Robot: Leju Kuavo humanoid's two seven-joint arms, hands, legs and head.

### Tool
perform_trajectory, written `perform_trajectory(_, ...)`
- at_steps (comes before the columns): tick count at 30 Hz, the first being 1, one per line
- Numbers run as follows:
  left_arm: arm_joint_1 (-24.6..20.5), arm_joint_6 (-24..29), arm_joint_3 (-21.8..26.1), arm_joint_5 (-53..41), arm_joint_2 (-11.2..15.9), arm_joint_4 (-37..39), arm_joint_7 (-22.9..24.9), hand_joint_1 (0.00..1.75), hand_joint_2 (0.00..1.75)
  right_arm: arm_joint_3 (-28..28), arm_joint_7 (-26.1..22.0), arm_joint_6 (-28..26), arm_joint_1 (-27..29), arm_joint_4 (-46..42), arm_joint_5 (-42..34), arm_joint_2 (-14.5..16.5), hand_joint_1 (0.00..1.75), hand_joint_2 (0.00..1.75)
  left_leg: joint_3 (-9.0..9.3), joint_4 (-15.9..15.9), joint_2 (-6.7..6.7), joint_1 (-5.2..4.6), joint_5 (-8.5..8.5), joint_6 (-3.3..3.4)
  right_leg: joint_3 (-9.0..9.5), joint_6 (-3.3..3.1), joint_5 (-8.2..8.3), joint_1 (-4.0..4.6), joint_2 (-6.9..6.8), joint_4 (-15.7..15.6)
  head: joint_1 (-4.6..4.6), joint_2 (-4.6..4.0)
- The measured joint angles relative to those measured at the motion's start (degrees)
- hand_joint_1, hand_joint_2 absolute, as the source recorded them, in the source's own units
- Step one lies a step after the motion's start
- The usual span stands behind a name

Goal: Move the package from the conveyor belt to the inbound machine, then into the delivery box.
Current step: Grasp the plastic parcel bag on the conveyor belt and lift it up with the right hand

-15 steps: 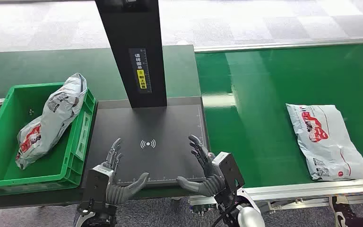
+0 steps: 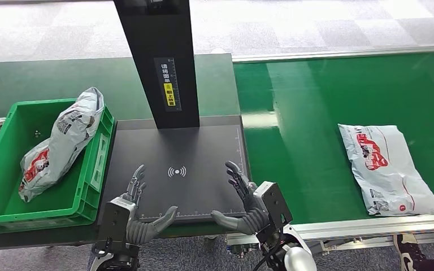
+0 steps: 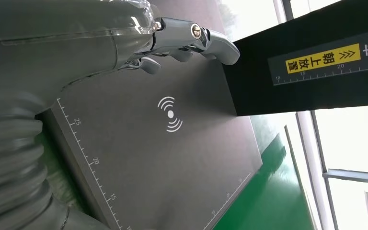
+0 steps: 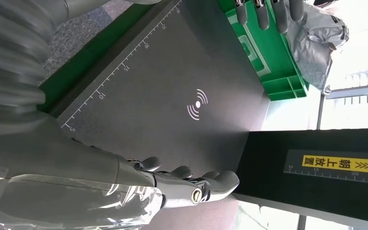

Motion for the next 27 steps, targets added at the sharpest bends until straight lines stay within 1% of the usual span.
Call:
perform_trajectory(5,0.44,0.08,0.13,-0.05,0.00,-0.40,0.04,0.00,1.75,-0.74,0.10,-2.75,-0.28,-0.46,2.06,-0.15,0.00,1.75,0.00,0.00,0.00,0.00,0.00,0.00,0.00,0.00,0.00,0.00,0.00,0.00,0.00,0.00)
perform_trajectory(9,0.98,-0.12,0.25,-0.03,0.00,-0.97,0.04,0.00,1.75,-3.53,1.78,-6.38,-1.32,-1.26,6.19,-1.23,0.00,1.75,0.00,0.00,0.00,-0.01,0.00,0.00,0.01,0.00,0.00,-0.02,0.00,0.00,0.00,0.00)
perform_trajectory(11,1.21,-0.20,0.33,0.16,0.00,-1.09,-0.20,0.00,1.75,-5.92,2.68,-7.55,-3.19,-0.89,8.12,-2.66,0.00,1.75,0.00,0.00,0.00,-0.01,0.00,0.01,0.01,0.02,0.02,-0.03,0.01,0.00,0.00,0.00)
perform_trajectory(14,1.28,-0.24,0.48,0.63,0.00,-1.10,-0.79,0.00,1.75,-10.16,3.28,-8.67,-8.27,2.28,10.21,-5.69,0.00,1.75,0.02,0.02,0.01,-0.03,0.03,0.04,0.04,0.07,0.07,-0.06,0.01,-0.01,0.01,0.00)
perform_trajectory(17,1.39,-0.10,0.71,1.13,0.00,-1.10,-1.26,0.00,1.75,-13.79,4.20,-10.45,-12.91,6.81,12.75,-8.76,0.00,1.75,0.04,0.04,-0.01,-0.05,0.05,0.07,0.08,0.09,0.08,-0.07,-0.01,-0.01,0.01,0.00)
perform_trajectory(21,1.72,0.16,1.04,1.69,0.01,-1.10,-1.90,0.00,1.75,-17.56,6.19,-12.29,-18.27,13.62,16.92,-12.11,0.00,1.75,0.03,0.04,-0.02,-0.05,0.04,0.07,0.06,0.08,0.08,-0.05,-0.03,-0.01,0.01,0.00)
perform_trajectory(24,1.82,0.20,1.26,1.99,0.02,-1.10,-2.04,0.00,1.75,-19.95,6.77,-12.64,-21.74,18.54,18.18,-14.04,0.00,1.75,0.02,0.04,-0.03,-0.05,0.04,0.06,0.04,0.07,0.07,-0.02,-0.04,-0.01,0.01,0.00)
perform_trajectory(27,1.66,-0.08,1.39,2.26,0.02,-1.07,-2.25,0.00,1.75,-21.98,8.78,-15.31,-24.70,24.09,18.91,-16.32,0.00,1.75,0.00,0.04,-0.09,-0.05,0.03,0.05,-0.01,0.07,0.06,-0.04,-0.11,-0.01,-0.01,0.00)
